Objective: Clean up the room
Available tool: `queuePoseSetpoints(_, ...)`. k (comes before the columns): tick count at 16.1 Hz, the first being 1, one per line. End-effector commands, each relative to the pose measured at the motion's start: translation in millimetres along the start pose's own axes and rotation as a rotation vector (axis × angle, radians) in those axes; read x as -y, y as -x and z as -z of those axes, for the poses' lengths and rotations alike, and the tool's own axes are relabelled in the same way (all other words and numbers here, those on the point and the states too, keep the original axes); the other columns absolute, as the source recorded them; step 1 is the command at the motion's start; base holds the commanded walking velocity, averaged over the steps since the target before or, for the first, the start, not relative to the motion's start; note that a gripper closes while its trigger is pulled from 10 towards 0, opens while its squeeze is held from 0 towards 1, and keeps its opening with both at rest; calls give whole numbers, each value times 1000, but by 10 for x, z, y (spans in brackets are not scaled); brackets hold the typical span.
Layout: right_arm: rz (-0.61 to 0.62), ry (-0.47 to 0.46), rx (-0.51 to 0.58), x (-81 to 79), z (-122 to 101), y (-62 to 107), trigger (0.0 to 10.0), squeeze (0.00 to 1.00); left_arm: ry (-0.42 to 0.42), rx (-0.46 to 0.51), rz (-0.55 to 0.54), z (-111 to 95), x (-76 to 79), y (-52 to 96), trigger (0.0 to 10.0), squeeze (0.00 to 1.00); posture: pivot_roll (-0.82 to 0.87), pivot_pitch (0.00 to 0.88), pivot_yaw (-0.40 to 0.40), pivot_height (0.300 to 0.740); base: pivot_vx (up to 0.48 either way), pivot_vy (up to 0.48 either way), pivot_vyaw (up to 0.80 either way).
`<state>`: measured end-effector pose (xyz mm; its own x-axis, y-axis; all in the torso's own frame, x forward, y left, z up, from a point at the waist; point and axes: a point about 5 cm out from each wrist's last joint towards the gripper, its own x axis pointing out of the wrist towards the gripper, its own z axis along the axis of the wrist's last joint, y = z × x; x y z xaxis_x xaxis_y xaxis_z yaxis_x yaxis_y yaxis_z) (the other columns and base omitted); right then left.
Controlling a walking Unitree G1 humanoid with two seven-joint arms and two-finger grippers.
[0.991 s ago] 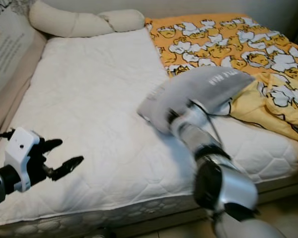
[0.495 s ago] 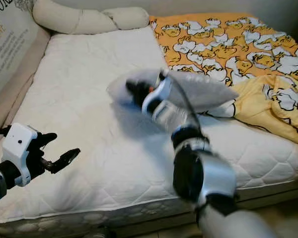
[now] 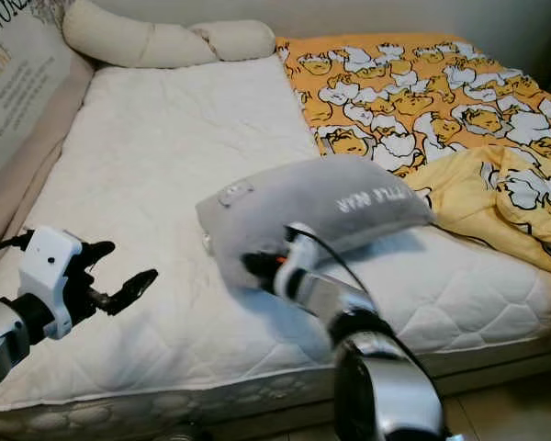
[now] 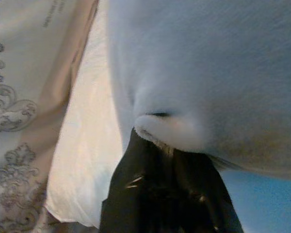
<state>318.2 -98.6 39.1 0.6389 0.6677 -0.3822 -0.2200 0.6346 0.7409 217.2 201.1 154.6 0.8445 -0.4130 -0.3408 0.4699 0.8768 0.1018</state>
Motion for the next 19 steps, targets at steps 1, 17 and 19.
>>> queuePoseSetpoints(1,2,1,0,35,-48,77,10000,1000,-6,2,4,-4,14,-34,10000,0,151,0,11,740,0,0,0)
queuePoseSetpoints(17,402,488,372,10,-267,1293,10000,0,56,122,-194,-54,63,-465,10000,0,40,0,28,740,0,0,0)
queuePoseSetpoints(19,414,581,413,-116,-226,1272,10000,0,55,139,-233,-64,118,-506,10000,0,31,0,29,740,0,-427,262)
